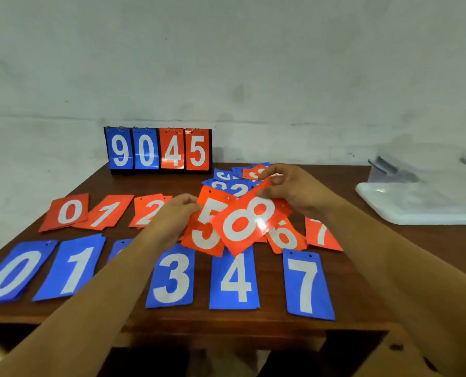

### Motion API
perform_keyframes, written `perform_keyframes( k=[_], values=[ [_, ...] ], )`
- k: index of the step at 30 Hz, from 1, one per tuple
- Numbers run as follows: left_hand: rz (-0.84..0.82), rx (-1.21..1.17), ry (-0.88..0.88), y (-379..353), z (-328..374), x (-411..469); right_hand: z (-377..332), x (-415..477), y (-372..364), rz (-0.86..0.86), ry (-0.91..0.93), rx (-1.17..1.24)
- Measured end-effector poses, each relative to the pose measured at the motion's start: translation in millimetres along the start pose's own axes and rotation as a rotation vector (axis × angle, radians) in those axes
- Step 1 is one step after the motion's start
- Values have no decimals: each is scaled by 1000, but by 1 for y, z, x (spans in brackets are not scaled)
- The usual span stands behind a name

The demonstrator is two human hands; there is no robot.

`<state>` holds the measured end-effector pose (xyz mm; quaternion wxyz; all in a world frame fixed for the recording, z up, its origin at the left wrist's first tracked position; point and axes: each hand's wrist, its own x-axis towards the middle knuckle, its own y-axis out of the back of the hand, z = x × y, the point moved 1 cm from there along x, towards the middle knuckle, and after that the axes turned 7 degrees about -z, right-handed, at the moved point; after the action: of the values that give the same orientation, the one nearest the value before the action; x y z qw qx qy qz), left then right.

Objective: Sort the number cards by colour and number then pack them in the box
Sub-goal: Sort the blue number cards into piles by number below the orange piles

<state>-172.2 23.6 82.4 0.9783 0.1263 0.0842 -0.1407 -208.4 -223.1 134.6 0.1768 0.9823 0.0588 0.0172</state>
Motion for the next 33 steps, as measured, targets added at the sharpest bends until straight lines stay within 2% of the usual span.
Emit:
perform_keyframes(
  k=[4, 6, 9, 11, 13, 15, 18, 23, 25, 28, 33],
  values=[
    [-193, -115, -12, -29, -1, -28, 2, -19, -8, 25, 7, -204],
    [-235, -115, -34, -41, -2, -38, 7, -25, -11, 70, 19, -286],
    [-265, -67, -67, -56, -7, -44, 16, -34, -16, 177, 81, -285],
    [-224, -167, -65, -63, -11, -44, 26, -41, -17, 314, 84, -255],
    [-140, -318, -41, -70, -12, -43, 35, -51, -18, 450, -36, -103],
    [-86, -383, -41, -78, -11, -41, 49, -62, -22, 410, -168, 89],
    [-80, -336, -93, -94, -10, -39, 67, -76, -27, 315, -186, 162],
    [-78, -218, -86, -119, -2, -35, 84, -87, 6, 454, -166, 220],
    [-45, -205, -76, -125, 2, -31, 90, -88, 36, 532, -155, 188],
    [-29, -207, -62, -134, 6, -24, 105, -94, 86, 687, -189, 18],
    [9, -211, -41, -149, 9, -17, 146, -101, 144, 847, -365, -179]
  ],
)
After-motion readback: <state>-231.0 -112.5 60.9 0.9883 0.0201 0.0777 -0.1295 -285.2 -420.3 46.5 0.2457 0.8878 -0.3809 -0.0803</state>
